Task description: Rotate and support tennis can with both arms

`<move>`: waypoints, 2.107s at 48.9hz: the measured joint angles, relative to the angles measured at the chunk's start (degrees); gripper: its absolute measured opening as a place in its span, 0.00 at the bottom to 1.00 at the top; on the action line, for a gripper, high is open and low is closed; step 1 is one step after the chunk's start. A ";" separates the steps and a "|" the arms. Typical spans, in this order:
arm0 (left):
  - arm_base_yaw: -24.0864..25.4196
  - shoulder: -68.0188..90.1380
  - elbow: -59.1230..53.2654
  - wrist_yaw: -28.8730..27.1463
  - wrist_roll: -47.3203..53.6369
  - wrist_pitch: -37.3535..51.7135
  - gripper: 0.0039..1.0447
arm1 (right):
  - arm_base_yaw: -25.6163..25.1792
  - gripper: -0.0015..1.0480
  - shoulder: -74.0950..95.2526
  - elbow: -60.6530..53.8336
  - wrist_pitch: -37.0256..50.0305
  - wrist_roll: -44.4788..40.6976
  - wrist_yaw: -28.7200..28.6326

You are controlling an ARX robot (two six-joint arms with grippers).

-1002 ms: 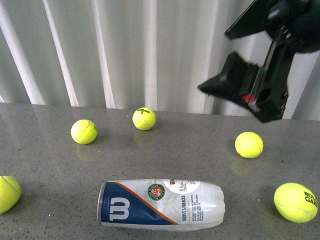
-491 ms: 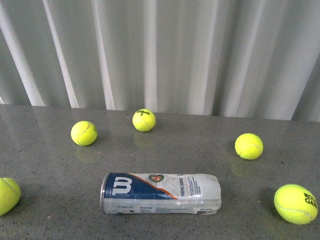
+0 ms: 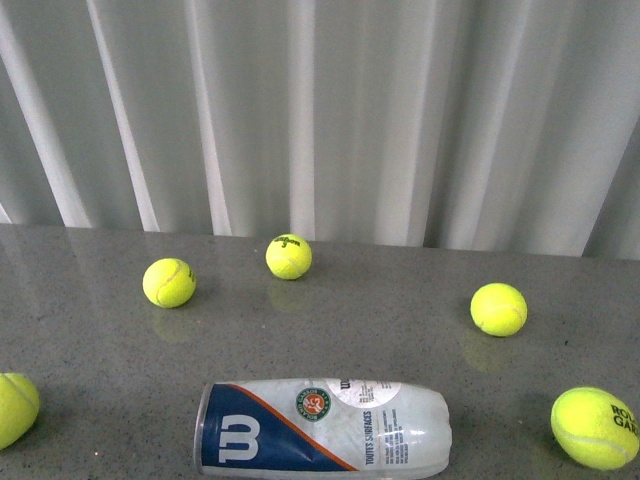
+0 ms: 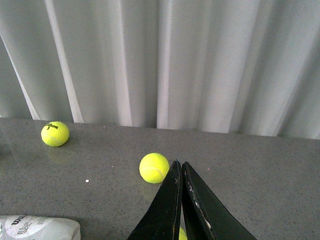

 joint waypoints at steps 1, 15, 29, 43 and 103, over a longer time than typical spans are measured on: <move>0.00 0.00 0.00 0.02 0.00 0.00 0.94 | -0.20 0.03 -0.66 -0.35 -0.35 0.02 -0.20; 0.00 0.00 0.00 0.00 0.00 0.00 0.94 | -5.49 0.03 -8.85 -3.54 -5.31 0.13 -5.07; 0.00 0.00 0.00 0.00 0.00 0.00 0.94 | -5.55 0.03 -15.30 -7.10 -7.74 0.13 -5.20; 0.00 0.00 0.00 0.00 0.00 0.00 0.94 | -5.55 0.03 -23.89 -7.13 -15.89 0.13 -5.25; 0.00 -0.09 0.00 0.02 0.00 0.00 0.94 | -5.55 0.43 -45.40 -7.08 -37.68 0.11 -5.38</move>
